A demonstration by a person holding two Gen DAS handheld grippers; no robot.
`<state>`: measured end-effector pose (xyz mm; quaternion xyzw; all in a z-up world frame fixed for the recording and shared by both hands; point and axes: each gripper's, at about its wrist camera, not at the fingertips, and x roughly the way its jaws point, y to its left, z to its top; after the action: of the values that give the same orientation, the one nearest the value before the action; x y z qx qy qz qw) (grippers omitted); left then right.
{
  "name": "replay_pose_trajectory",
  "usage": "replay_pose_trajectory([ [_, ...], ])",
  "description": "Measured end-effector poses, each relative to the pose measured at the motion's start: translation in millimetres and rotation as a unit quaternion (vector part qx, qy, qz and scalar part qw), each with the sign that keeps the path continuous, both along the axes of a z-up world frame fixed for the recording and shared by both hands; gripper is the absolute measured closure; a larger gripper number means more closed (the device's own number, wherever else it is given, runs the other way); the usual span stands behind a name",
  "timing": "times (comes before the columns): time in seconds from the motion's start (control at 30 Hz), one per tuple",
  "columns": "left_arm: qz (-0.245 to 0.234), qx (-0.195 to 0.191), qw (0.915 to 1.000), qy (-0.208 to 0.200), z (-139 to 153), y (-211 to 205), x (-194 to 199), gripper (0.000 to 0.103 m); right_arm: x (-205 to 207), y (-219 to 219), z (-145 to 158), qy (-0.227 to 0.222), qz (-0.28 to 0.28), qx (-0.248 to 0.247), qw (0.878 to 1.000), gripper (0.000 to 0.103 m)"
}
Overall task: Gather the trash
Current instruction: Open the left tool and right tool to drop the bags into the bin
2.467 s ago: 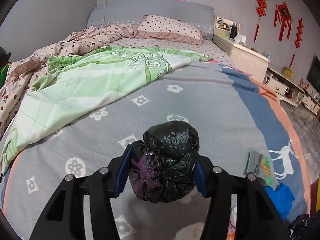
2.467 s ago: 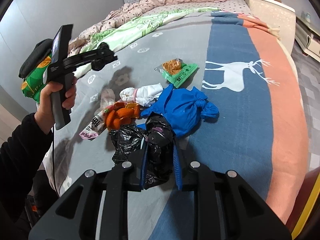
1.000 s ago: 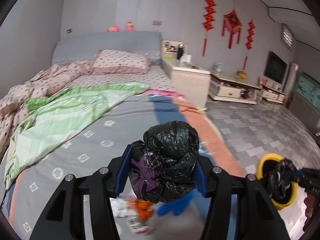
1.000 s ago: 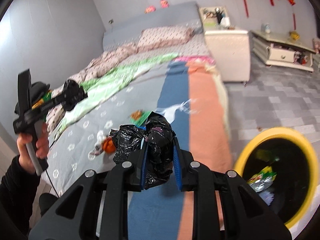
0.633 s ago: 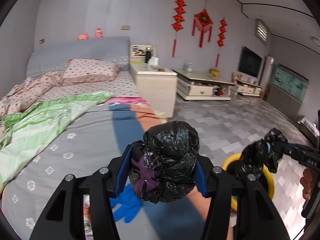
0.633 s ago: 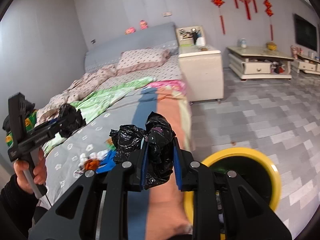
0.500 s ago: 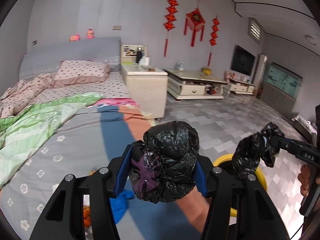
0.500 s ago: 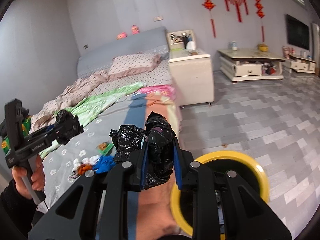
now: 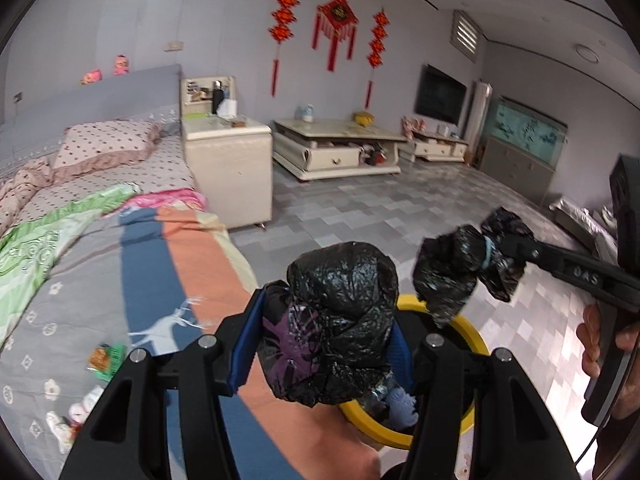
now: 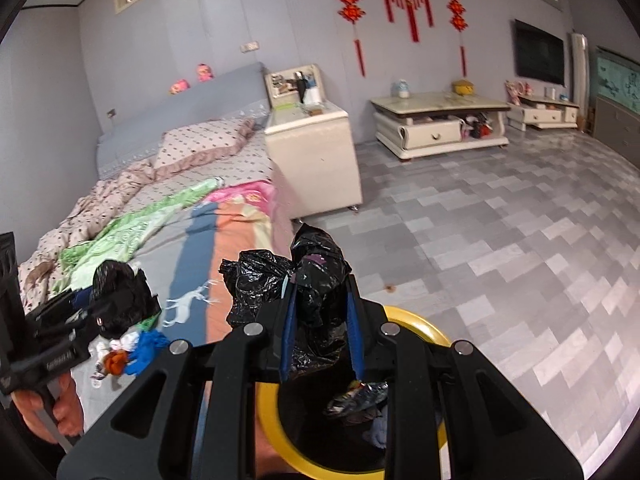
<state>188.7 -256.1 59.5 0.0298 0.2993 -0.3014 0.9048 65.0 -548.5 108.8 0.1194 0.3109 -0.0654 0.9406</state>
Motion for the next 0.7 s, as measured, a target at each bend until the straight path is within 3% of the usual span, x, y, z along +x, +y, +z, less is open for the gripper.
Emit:
replay_pose_trajectory([
  [0.47, -0.035, 0.029, 0.9962, 0.075, -89, -61, 29, 0.05, 36, -48, -89, 0.065, -0.049, 0.012, 0.997, 0.081],
  [0.7, -0.048, 0.035, 0.9933, 0.099, -118, -80, 32, 0.048, 47, -63, -119, 0.081, -0.06, 0.027, 0.994, 0.079],
])
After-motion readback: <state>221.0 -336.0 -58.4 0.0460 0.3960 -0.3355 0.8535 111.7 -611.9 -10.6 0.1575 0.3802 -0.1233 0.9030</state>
